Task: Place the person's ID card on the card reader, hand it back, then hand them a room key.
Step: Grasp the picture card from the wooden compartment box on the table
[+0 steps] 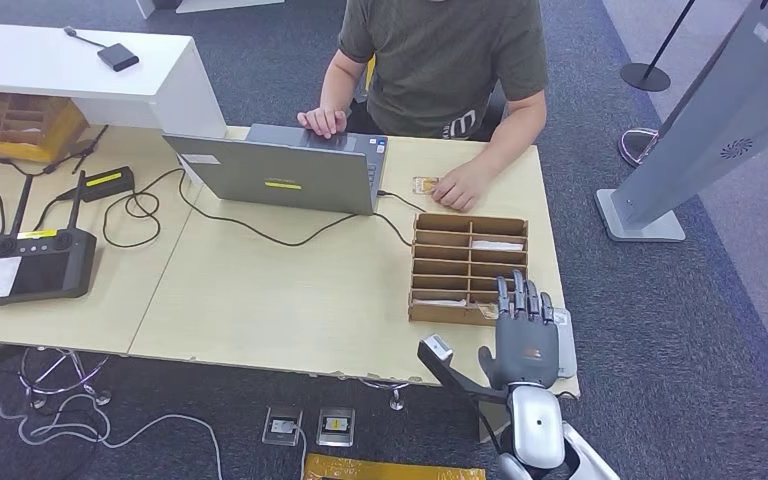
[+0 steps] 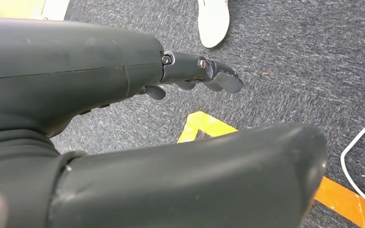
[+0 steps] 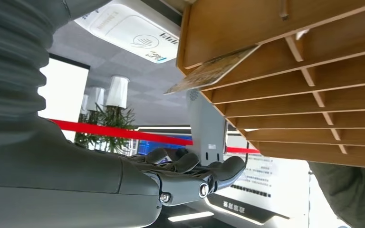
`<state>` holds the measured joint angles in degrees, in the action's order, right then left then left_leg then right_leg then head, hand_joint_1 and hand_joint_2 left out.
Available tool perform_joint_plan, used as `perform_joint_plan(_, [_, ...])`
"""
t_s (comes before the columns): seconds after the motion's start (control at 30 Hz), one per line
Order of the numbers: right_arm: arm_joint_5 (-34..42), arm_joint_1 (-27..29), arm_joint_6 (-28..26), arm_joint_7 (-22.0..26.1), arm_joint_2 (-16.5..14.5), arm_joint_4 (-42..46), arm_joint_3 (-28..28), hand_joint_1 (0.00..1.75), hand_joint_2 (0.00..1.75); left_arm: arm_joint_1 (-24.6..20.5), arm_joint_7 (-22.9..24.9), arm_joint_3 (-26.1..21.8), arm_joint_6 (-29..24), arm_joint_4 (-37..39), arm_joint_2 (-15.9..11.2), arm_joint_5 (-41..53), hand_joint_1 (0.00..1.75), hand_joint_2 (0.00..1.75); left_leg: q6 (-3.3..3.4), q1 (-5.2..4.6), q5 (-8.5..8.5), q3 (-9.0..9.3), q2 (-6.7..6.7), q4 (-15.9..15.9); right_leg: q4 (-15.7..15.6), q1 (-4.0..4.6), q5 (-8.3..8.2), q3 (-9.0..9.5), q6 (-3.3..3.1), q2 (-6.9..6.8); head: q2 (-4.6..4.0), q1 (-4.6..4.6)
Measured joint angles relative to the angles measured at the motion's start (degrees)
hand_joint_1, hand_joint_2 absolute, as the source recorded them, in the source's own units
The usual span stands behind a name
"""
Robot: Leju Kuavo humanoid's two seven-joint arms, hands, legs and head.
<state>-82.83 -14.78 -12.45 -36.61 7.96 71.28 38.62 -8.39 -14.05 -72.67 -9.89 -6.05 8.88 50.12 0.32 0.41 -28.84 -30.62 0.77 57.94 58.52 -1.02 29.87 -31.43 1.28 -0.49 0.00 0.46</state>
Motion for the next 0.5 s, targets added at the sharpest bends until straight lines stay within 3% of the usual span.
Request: perform_joint_plan(0.5, [0.5, 0.2, 1.1, 1.9, -0.8, -0.2, -0.3, 0.00, 1.75, 0.0, 0.0, 0.0, 0.0, -0.2, -0.1, -0.4, 0.00, 0.00, 0.00, 0.00, 0.00, 0.00, 0.00, 0.0, 0.0, 0.00, 0.00, 0.00, 0.00, 0.01, 0.00, 0.00])
